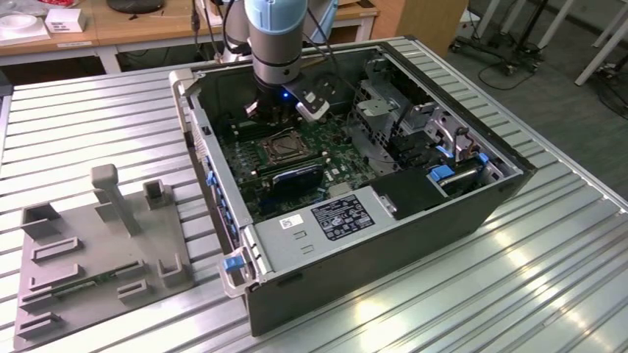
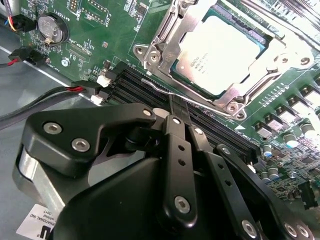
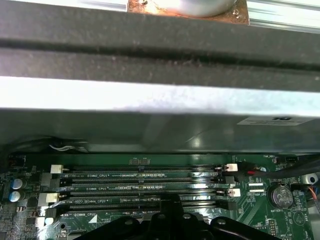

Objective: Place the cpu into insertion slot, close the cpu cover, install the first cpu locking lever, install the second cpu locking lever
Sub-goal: 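Install the first cpu locking lever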

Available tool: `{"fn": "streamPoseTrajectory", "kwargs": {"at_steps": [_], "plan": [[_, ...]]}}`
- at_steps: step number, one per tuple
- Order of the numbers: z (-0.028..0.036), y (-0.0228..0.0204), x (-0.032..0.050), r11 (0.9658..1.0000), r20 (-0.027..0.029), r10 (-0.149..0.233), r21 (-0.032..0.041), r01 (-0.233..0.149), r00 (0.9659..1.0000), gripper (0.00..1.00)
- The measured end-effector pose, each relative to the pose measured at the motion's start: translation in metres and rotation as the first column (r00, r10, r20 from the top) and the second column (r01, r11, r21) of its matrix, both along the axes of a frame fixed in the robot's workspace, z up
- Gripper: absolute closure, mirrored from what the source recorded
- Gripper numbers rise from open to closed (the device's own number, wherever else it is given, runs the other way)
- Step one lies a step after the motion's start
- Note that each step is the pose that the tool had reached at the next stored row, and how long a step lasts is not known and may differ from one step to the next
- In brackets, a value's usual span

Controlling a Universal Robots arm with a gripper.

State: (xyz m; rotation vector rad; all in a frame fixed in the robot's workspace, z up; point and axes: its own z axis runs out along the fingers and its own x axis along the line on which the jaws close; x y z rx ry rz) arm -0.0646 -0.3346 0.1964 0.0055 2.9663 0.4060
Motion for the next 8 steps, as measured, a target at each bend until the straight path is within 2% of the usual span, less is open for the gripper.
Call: {"fn": "streamPoseTrajectory", "kwargs": {"at_steps": [8], "plan": [[-0.0027, -0.0004, 0.0, 1.0, 0.0002, 0.0, 0.0002, 0.0, 1.0, 0.89]]}}
